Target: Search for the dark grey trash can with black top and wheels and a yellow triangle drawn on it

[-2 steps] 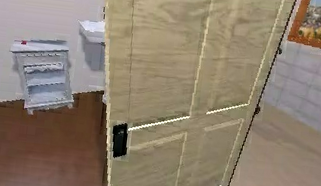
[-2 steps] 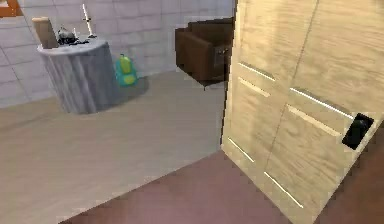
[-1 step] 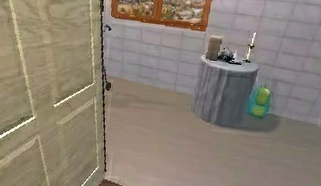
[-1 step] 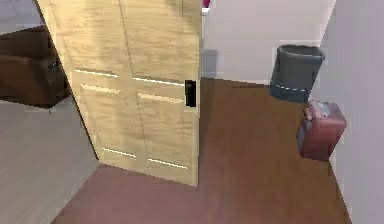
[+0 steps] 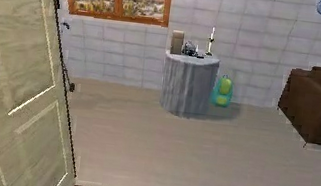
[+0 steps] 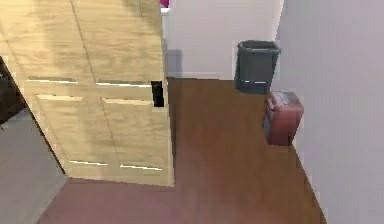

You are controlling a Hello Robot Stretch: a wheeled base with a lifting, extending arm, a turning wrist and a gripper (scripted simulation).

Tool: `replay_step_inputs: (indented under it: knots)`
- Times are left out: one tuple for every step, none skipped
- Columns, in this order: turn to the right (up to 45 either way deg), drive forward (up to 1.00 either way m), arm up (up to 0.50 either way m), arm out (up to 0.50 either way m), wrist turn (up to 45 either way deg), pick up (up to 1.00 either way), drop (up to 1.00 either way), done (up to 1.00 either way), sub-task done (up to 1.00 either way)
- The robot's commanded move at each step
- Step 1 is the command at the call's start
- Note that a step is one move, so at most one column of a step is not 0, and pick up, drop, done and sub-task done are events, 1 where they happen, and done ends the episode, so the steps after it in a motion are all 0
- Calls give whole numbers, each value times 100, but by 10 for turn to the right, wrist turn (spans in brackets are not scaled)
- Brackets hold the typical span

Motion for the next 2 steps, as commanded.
replay_step_inputs:
  knots:
    - [0,100,0,0,0,0,0,0,0]
    - [0,65,0,0,0,0,0,0,0]
